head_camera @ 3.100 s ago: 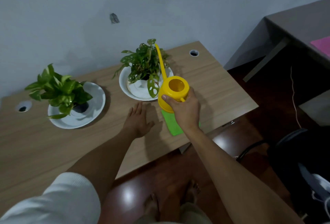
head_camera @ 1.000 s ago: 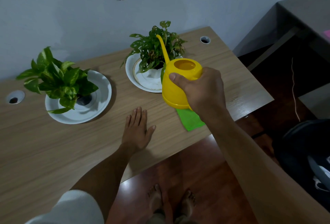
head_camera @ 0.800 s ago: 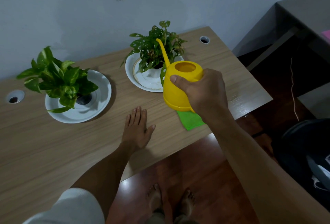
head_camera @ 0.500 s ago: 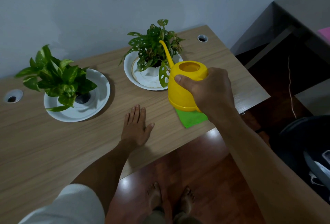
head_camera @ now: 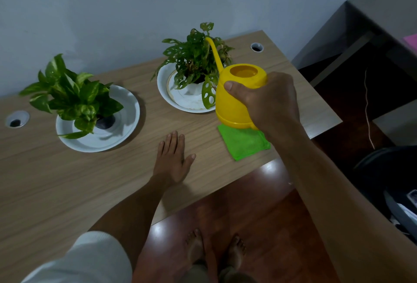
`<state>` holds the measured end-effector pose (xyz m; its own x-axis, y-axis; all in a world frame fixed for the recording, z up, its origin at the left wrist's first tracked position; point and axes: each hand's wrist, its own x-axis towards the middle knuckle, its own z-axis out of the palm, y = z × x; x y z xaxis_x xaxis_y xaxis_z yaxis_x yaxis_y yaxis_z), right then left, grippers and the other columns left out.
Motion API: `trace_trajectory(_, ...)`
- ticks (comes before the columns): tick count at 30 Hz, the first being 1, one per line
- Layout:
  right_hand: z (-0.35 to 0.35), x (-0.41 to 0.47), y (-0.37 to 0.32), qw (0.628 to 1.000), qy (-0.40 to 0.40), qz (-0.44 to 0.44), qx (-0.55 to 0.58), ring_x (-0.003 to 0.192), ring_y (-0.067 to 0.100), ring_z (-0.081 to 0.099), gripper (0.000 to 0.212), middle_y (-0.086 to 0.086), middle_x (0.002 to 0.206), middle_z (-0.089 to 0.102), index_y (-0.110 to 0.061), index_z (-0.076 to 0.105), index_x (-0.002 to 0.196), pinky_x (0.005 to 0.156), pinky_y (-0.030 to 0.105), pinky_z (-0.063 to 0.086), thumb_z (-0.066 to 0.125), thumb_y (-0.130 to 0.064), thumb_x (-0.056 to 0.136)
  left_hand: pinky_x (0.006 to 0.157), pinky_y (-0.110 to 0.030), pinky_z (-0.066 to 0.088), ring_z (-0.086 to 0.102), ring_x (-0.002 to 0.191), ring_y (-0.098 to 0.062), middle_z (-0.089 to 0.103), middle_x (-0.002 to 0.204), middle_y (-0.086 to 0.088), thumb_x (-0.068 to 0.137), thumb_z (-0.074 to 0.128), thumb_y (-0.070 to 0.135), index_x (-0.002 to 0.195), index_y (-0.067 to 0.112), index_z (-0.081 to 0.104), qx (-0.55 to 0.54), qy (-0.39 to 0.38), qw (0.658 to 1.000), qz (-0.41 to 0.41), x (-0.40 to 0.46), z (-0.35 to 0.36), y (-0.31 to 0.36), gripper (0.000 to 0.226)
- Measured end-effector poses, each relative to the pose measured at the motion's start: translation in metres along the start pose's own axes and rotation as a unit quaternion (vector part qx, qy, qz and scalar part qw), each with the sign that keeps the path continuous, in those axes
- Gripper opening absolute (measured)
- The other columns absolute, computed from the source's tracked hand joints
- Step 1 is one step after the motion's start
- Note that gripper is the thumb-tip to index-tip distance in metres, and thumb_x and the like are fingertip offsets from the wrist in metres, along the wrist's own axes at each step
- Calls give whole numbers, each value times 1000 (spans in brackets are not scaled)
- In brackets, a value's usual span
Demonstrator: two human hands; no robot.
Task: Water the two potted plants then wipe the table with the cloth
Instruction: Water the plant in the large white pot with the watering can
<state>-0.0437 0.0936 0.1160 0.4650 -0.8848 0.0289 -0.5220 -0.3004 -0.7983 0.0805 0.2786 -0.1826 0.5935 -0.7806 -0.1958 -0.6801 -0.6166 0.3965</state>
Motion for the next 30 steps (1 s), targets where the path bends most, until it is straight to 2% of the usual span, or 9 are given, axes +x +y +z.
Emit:
trace_trajectory(3,-1,-2,-7,1000,-1,-13,-2,84,23,70,54,7,88,73,-11,75,91,64,27,46,87,-60,71,129,-45,-7,-12,160,-23,-8,174,-8,104,23,65,166,18,1,-2,6,1000,1,-1,1,0,81)
trace_trajectory(6,3,-5,-12,1000,-1,-20,1,83,24,70,51,7,84,73,-10,75,86,68,32,52,88,-57,72,129,-45,-7,-11,161,-22,-7,174,-8,104,23,65,166,18,2,2,9,1000,-1,-1,1,0,82)
trace_trajectory(9,5,-8,-13,1000,-7,-15,11,85,24,70,50,6,87,73,-12,75,88,68,30,48,89,-57,71,129,-45,-7,-13,160,-22,-9,174,-7,103,22,66,166,19,1,2,6,1000,-2,0,1,-1,82)
trace_trajectory(13,3,-12,-13,1000,-22,-12,10,82,20,67,45,1,81,68,-15,70,84,60,25,40,90,-55,72,129,-45,-7,-11,161,-22,-7,174,-7,103,24,67,166,19,2,3,9,1000,-2,-1,1,-1,82)
trace_trajectory(16,1,-15,-11,1000,-27,-11,2,79,18,66,46,0,82,69,-16,70,84,59,24,40,90,-55,71,129,-45,-6,-10,161,-23,-6,174,-7,103,24,66,166,18,3,6,9,1000,-4,0,1,-1,82)
trace_trajectory(20,-4,-18,-7,999,-36,-3,-9,64,4,55,45,-8,71,61,-23,58,68,54,22,38,91,-53,71,129,-45,-5,-8,161,-23,-4,174,-8,104,26,65,166,18,5,6,18,1000,0,-1,3,-2,81)
trace_trajectory(23,-8,-20,-4,999,-40,-1,-18,63,0,51,46,-10,69,58,-24,55,65,53,21,36,91,-53,72,129,-46,-4,-7,161,-24,-3,174,-8,104,27,65,166,18,6,6,20,1000,-1,-1,2,-1,81)
trace_trajectory(28,-14,-20,3,999,-40,6,-21,76,16,63,44,-2,80,66,-21,66,79,58,24,40,90,-56,70,129,-45,-7,-11,161,-23,-7,174,-7,104,25,65,166,18,3,3,8,1000,-6,-1,-1,1,81)
trace_trajectory(30,-16,-19,5,999,-36,9,-24,77,16,62,43,-6,76,63,-23,62,74,56,23,39,90,-56,70,129,-45,-7,-12,160,-22,-8,174,-7,104,24,65,166,19,1,7,5,1000,-6,-1,-1,1,81)
